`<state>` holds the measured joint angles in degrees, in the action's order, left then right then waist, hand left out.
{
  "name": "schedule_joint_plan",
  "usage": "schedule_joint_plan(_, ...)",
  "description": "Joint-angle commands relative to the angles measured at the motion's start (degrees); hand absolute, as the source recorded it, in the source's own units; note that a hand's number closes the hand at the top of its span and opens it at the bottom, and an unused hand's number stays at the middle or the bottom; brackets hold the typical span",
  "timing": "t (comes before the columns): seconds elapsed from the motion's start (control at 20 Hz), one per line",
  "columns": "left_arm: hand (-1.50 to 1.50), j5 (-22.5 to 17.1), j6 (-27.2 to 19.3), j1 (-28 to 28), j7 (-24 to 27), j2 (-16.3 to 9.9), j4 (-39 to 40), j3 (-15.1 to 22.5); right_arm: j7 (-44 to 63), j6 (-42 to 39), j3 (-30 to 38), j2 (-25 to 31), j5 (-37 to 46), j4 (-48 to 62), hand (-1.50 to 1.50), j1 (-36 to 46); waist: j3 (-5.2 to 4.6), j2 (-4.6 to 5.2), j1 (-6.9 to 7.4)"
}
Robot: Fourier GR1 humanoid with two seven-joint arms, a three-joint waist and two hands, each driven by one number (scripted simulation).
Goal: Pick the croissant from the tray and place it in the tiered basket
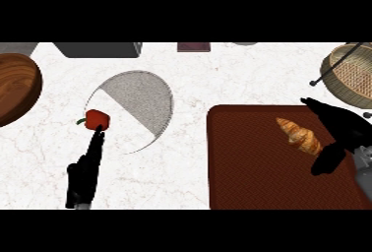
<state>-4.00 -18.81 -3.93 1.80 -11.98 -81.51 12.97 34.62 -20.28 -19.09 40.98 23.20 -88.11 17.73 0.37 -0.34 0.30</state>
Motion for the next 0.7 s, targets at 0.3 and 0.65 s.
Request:
schedule_joint_plan(0.3, 0.00, 0.81, 1.19, -1.53, -4.41, 0.51, -0.96, -1.27, -4.65, -4.71, 3.41, -3.16, 4.91, 6.82, -1.50, 0.73, -0.36, 0.35, -0.07)
schedule_joint_plan(0.65, 0.00, 0.22, 4.27, -0.48, -3.09, -0.32, 1.59, -4.10, -3.90, -7.77, 4.88, -7.16, 7.55, 11.03, -1.50, 2.76, -0.37, 0.39, -0.01)
